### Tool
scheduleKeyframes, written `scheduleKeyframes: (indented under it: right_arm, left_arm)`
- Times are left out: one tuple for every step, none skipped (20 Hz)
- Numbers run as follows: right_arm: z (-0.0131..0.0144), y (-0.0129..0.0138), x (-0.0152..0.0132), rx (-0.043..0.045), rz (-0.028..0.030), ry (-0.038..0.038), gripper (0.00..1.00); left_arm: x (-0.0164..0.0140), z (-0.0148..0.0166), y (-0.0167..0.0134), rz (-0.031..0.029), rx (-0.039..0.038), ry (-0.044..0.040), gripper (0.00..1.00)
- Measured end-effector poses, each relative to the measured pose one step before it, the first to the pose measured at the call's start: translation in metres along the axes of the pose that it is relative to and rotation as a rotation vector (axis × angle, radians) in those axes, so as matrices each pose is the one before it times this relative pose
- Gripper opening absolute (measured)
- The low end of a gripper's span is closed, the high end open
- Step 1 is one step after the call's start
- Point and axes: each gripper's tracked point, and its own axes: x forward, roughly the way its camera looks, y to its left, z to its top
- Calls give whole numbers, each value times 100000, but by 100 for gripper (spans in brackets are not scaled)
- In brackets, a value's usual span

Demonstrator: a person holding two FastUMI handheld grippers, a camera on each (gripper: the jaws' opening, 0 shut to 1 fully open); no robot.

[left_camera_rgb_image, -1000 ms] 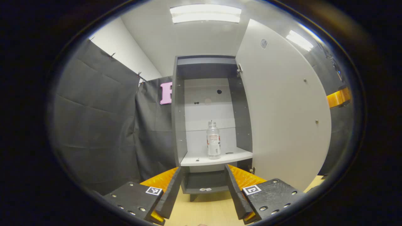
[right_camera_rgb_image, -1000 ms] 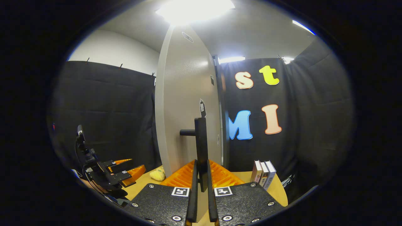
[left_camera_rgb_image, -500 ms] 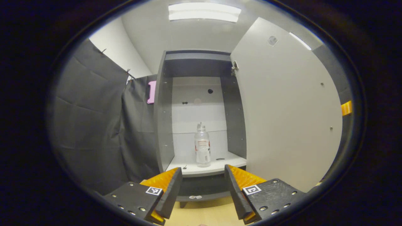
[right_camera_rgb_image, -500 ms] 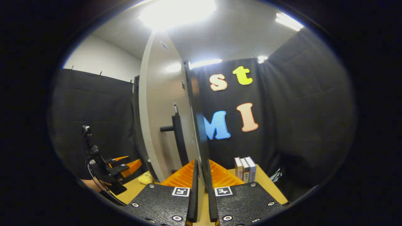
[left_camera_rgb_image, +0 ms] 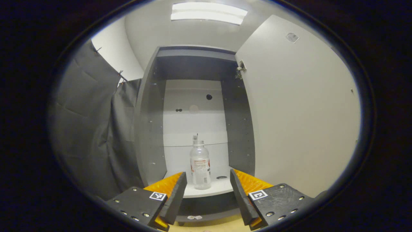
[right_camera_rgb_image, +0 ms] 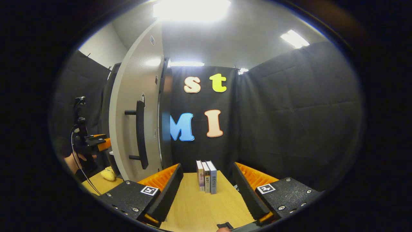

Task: Open the cabinet door with the right hand, grasp the bottle in the cabinet with the left hand and place it on the coaster, then close the cabinet door with the right hand.

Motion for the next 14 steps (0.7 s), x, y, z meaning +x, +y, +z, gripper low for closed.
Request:
scheduleKeyframes:
  right_arm:
    - [-300,-230,-102,-738,-1983,1105,95]
    - [-372,-120,-14,-905,-1738,1078,95]
    - [-367,-95,-81,-727,-1492,1075,95]
    - [-365,94,79,-360,-1016,985,95]
    - [-194,58,48,-14,-942,896,95]
    - [-263,63,203,76,-765,755,95]
    - [-145,77,35,88,-535,420,95]
    - [-140,162,3,18,-507,306,95]
    - [-145,72,5,-105,-441,398,95]
    - [-251,89,-13,-107,-509,411,95]
    - [-200,85,-94,-154,-413,494,95]
    - [-235,219,-53,-131,-385,568,95]
    - [-134,121,-189,-144,-323,574,95]
    - [-117,416,-11,-165,-340,554,95]
  left_arm:
    - [1045,-258,139,-969,-450,206,81]
    - [1051,-208,214,-651,-22,151,77]
    - [931,-275,269,-434,-25,333,77]
    - [955,-258,47,-800,-379,532,77]
    - [1260,-594,103,-824,-810,820,77]
    - [1121,-620,89,-885,-942,1275,77]
    - [972,-732,128,-832,-863,1502,74]
    - [1097,-643,278,-283,-425,1510,77]
    - [791,-462,366,398,-123,1109,79]
    - [885,-386,264,585,-281,713,81]
    - [629,-332,136,238,-419,653,77]
    - [672,-229,154,-75,-117,373,75]
    - [673,-271,167,-187,246,470,73]
    - [688,-330,53,-222,749,596,81]
